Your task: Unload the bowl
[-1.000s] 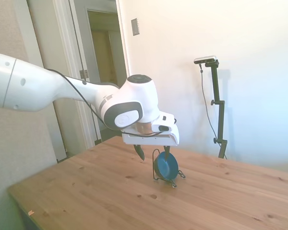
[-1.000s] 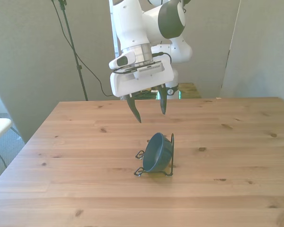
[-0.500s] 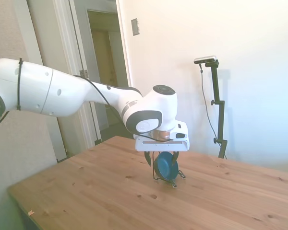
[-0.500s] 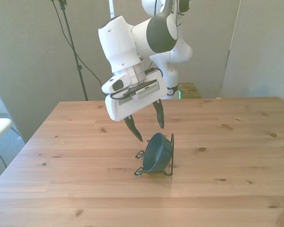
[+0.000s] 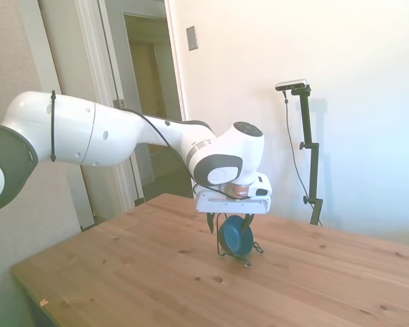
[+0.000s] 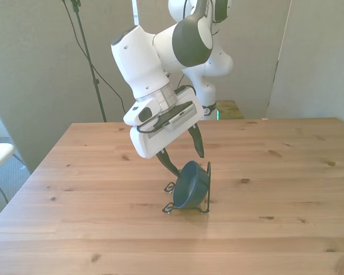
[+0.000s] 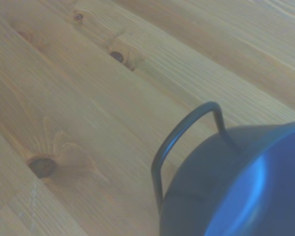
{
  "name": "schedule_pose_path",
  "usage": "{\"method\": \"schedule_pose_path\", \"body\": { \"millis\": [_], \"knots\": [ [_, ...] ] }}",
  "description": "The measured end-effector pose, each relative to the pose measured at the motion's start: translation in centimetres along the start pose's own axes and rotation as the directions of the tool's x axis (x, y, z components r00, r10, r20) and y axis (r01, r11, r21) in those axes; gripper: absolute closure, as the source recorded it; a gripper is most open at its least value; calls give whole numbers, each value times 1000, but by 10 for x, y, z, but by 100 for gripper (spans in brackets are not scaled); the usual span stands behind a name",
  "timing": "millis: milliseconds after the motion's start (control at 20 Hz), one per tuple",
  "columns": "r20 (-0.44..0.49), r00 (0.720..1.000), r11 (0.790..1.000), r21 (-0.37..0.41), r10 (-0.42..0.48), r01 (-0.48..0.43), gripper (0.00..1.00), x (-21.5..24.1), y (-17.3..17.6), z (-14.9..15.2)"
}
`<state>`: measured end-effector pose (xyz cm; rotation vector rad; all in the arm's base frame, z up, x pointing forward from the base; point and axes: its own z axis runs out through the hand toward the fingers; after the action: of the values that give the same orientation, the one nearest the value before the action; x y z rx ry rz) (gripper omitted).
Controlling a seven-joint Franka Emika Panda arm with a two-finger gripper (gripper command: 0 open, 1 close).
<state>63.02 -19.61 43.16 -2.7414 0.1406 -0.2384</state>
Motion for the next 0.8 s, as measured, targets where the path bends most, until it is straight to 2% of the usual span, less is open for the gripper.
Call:
{"method": "schedule_pose_path", "body": {
  "millis": [800],
  "knots": [
    [74, 997, 999, 53, -11, 7, 100, 13, 18, 15]
  ]
}}
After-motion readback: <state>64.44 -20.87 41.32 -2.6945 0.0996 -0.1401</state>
